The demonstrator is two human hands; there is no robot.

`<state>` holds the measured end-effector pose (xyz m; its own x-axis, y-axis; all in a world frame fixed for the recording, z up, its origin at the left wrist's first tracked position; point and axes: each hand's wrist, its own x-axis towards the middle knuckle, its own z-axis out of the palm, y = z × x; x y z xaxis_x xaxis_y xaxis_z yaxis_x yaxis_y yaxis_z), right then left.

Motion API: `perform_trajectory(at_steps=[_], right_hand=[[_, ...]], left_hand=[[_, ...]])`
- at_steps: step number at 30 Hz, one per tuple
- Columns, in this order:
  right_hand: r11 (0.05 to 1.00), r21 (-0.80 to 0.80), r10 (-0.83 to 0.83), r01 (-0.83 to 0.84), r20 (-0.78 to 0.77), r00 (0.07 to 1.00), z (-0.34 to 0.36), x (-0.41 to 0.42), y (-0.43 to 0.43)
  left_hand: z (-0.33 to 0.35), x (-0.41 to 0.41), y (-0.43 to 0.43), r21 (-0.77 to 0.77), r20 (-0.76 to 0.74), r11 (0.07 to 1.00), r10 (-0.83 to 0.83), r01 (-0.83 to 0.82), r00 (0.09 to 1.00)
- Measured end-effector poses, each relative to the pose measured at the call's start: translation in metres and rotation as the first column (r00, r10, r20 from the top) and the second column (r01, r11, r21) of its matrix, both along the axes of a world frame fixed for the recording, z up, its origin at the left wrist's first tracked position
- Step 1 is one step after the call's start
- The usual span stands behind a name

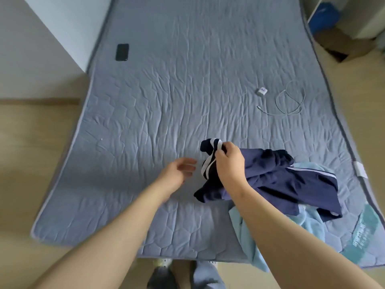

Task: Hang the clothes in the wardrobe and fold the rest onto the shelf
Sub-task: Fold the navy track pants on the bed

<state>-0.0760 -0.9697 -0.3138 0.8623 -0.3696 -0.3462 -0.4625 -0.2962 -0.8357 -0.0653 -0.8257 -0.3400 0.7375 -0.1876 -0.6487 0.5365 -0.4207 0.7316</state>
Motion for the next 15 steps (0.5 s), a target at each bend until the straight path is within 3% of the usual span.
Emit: perform_trajectory(at_steps=[3,8,12,15], right_hand=[[0.999,0.049,-0.010,0.006,0.087,0.996,0.033,0.006,0.032],[0.987,0.158,0.023,-0.036,0.081,0.996,0.083,0.003,0.076],[0.960,0.249,0.088,-0.126,0.160,0.983,0.134,0.003,0.101],[0.933,0.298,0.134,-0.204,0.238,0.962,0.165,0.001,0.109]], left_hand=[[0.025,-0.004,0.035,-0.078,0.069,0.995,0.070,-0.065,0.995],[0.068,-0.010,0.068,-0.193,0.245,0.976,0.146,-0.100,0.958],[0.108,-0.005,0.090,-0.046,0.400,0.999,0.032,-0.015,0.916],[0.127,-0.009,0.104,-0.010,0.481,0.976,0.195,-0.217,0.855]])
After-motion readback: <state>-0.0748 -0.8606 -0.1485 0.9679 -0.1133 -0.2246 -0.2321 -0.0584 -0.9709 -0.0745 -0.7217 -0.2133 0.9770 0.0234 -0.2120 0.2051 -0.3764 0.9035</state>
